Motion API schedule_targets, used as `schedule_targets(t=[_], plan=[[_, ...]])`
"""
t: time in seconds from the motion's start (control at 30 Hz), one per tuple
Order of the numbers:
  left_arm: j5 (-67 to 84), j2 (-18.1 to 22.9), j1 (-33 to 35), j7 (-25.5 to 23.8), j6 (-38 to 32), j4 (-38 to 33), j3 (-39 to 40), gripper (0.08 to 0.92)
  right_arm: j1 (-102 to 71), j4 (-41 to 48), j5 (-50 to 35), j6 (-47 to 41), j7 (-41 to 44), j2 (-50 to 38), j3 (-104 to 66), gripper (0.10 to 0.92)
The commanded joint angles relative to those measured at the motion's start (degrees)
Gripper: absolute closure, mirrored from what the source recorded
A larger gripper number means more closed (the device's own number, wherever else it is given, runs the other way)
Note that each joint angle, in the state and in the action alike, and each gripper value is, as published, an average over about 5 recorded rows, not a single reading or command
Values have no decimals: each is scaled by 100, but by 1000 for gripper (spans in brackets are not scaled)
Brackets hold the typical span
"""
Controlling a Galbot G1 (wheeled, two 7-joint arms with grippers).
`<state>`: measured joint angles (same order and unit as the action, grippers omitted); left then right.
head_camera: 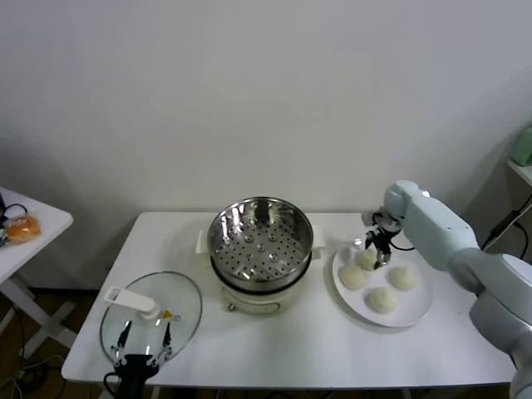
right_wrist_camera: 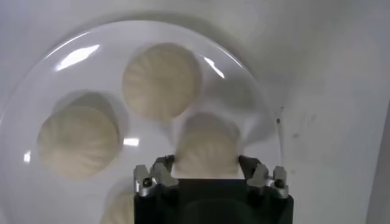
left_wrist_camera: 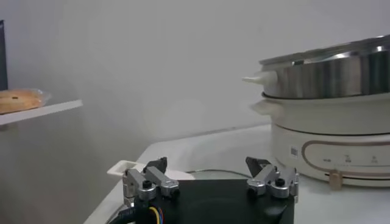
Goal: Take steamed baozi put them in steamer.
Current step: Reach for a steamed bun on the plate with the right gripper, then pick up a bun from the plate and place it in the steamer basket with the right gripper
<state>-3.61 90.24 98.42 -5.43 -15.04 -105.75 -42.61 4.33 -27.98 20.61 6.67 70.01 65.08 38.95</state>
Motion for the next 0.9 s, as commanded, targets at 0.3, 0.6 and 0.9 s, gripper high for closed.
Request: schedule_targets(t=[0.3,0.6,0.9], plan=[[-11,-16,89,6,-32,-60,-40,177,1185,-1442,-1005,150,64,-731,1633,414],[-11,-30,155,29,-33,-119,-65,177,3337,-3291,-2499,582,18,-1057,3170,414],[-24,17,147,120,-29,-150,-34,177,4038,-4555,-2432,1549,-556,-400,3334,414]])
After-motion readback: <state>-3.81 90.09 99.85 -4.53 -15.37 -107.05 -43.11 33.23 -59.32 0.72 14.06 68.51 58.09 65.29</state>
